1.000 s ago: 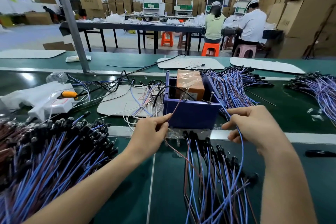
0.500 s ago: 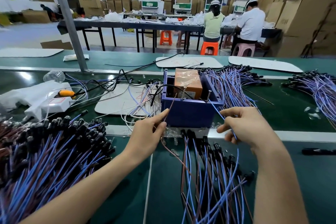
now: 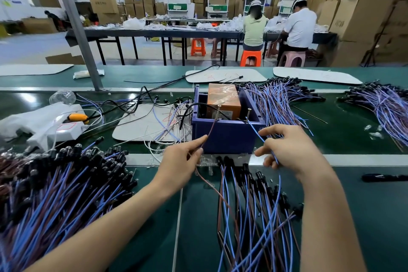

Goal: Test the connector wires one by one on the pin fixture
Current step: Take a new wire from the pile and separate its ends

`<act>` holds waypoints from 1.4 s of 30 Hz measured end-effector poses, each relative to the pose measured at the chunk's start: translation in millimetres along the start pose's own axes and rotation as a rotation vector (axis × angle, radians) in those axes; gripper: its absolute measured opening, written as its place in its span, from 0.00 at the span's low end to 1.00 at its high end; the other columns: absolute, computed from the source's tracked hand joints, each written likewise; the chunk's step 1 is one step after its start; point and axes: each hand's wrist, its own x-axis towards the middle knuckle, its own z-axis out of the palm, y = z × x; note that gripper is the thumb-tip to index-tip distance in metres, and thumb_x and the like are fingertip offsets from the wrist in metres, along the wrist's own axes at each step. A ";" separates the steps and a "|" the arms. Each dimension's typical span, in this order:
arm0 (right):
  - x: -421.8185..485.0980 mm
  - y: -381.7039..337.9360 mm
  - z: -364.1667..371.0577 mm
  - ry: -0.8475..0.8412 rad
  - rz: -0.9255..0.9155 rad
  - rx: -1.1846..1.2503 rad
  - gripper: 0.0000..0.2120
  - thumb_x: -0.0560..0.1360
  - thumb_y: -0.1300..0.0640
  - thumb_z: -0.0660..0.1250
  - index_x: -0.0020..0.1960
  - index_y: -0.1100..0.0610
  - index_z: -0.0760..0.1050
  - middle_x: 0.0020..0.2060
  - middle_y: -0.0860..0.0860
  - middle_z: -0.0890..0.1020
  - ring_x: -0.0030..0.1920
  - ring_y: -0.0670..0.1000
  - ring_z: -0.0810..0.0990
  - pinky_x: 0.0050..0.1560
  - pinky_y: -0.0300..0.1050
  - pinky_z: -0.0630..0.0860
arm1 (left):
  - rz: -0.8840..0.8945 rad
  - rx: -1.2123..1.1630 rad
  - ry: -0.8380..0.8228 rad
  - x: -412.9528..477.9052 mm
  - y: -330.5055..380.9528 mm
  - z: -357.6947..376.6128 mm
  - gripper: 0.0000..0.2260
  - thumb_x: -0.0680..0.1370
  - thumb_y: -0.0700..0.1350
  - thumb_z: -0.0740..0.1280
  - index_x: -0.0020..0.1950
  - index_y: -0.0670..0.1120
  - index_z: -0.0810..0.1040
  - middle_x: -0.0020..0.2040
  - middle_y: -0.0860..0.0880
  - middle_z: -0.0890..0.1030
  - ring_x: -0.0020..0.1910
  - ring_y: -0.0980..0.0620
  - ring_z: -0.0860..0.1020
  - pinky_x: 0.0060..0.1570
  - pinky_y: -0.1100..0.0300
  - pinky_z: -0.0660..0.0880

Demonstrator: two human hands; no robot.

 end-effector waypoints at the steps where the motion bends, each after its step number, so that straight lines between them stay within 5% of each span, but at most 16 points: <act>1: -0.4 -0.2 -0.3 -0.004 0.000 0.003 0.14 0.75 0.73 0.55 0.53 0.59 0.74 0.33 0.61 0.82 0.17 0.49 0.72 0.18 0.35 0.66 | -0.001 -0.001 -0.001 0.0 -0.4 0.2 0.17 0.79 0.39 0.65 0.66 0.52 0.76 0.33 0.49 0.78 0.27 0.59 0.67 0.30 0.71 0.67; 42: -4.8 -1.1 -5.1 -0.087 -0.005 -0.071 0.16 0.75 0.72 0.54 0.50 0.59 0.77 0.30 0.58 0.81 0.18 0.48 0.72 0.19 0.35 0.66 | 0.063 0.031 0.010 1.6 -2.5 -1.1 0.17 0.79 0.39 0.65 0.66 0.53 0.76 0.31 0.49 0.75 0.27 0.58 0.65 0.31 0.69 0.66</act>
